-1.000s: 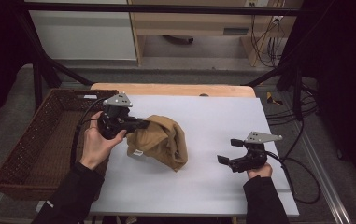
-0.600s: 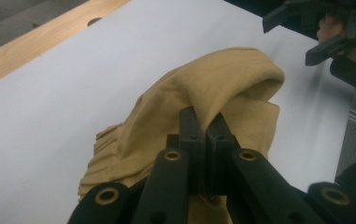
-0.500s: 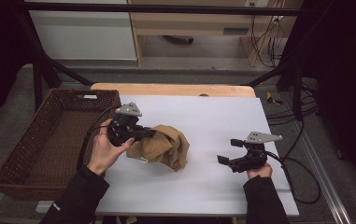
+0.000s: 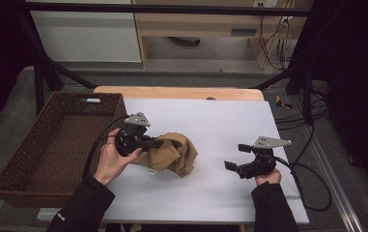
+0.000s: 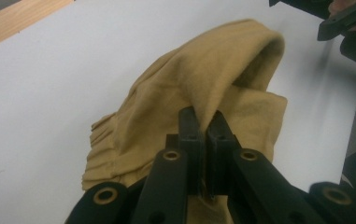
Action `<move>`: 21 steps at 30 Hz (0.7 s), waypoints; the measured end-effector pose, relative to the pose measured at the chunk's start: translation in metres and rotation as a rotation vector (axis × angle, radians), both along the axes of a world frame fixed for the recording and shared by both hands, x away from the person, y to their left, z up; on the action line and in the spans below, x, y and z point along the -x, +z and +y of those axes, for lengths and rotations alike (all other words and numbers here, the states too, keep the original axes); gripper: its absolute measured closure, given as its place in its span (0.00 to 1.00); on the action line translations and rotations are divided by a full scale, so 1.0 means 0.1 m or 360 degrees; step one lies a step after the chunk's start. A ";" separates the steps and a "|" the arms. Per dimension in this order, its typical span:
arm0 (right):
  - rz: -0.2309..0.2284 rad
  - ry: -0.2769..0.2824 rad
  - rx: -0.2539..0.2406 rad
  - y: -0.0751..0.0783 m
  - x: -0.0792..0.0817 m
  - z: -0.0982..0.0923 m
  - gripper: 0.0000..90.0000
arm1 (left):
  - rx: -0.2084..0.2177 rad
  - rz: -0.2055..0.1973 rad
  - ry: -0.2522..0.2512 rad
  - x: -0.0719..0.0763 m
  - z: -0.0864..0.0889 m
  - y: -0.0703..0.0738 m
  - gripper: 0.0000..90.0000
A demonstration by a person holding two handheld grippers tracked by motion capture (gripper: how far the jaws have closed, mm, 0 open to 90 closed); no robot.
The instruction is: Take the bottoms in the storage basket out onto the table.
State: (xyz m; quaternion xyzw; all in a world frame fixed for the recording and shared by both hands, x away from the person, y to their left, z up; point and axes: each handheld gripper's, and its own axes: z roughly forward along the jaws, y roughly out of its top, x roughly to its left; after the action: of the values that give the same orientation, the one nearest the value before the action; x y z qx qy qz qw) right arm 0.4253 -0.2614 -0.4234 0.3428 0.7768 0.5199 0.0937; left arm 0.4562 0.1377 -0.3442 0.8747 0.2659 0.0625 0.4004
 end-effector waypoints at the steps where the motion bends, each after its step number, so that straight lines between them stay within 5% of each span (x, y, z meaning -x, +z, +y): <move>1: -0.0003 0.0001 0.0001 0.00 0.00 0.00 0.04 | -0.0002 0.0002 -0.0001 0.00 0.00 -0.01 0.97; 10: 0.0000 -0.0001 0.0006 -0.01 0.00 0.00 0.04 | 0.0014 0.0019 0.0009 0.00 0.03 -0.05 0.89; 15: 0.0002 0.0000 0.0002 0.00 0.00 0.00 0.04 | 0.0064 0.0007 0.0039 0.03 0.05 -0.04 0.73; 21: 0.0002 0.0002 0.0007 -0.01 0.00 0.00 0.04 | 0.0052 -0.0049 0.0071 0.06 0.08 -0.03 0.39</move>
State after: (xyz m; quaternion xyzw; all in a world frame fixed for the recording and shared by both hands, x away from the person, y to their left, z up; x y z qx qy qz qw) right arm 0.4256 -0.2610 -0.4239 0.3425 0.7781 0.5181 0.0938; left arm 0.4502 0.1453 -0.3473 0.8608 0.2800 0.0806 0.4173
